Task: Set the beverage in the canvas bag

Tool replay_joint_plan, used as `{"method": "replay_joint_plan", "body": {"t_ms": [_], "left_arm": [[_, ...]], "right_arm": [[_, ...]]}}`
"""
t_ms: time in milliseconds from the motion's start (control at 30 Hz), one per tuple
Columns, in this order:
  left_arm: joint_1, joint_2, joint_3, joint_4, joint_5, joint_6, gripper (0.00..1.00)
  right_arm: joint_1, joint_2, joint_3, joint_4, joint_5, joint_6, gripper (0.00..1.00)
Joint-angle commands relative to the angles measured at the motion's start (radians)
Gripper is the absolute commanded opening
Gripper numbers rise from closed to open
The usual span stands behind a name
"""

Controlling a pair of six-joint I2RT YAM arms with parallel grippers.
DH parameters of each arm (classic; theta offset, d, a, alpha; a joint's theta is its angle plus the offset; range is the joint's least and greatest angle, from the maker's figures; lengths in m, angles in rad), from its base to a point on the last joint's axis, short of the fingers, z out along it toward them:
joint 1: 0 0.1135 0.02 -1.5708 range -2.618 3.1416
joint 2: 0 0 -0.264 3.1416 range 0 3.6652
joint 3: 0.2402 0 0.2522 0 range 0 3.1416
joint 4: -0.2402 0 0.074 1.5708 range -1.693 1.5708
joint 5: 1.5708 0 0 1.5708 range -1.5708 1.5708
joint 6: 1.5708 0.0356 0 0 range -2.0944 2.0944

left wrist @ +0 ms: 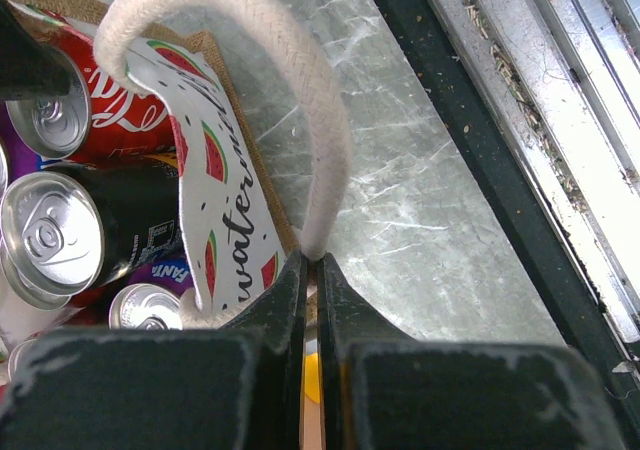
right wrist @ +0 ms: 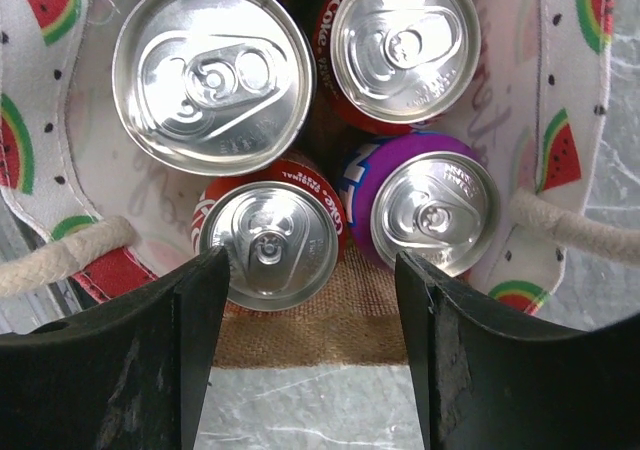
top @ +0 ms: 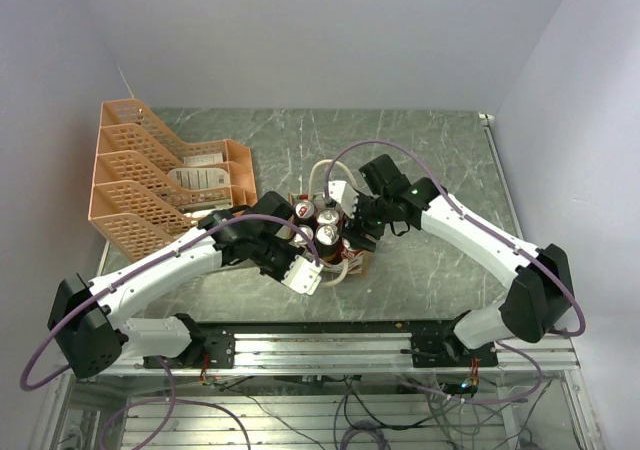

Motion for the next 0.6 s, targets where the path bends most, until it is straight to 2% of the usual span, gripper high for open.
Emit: {"method": "replay_joint_plan", "body": {"t_ms": [0, 200, 433, 500, 567], "left_arm": [[-0.011, -0.007, 0.029, -0.001, 0.052, -0.022, 0.07], [0.008, -0.028, 0.070, -0.018, 0.109, -0.080, 0.09], [0.060, -0.070, 0.102, -0.024, 0.173, -0.116, 0.15], [0.075, -0.080, 0.108, -0.022, 0.187, -0.128, 0.25], [0.086, -0.090, 0.113, -0.018, 0.188, -0.153, 0.45]], "right_arm": [[-0.003, -0.052, 0.031, -0.040, 0.051, -0.018, 0.67], [-0.042, -0.141, 0.096, -0.076, 0.003, -0.007, 0.69], [-0.180, -0.260, 0.094, -0.064, -0.096, 0.016, 0.70], [-0.236, -0.294, 0.086, -0.052, -0.122, 0.029, 0.71], [-0.283, -0.327, 0.068, -0.028, -0.126, 0.049, 0.72]]}}
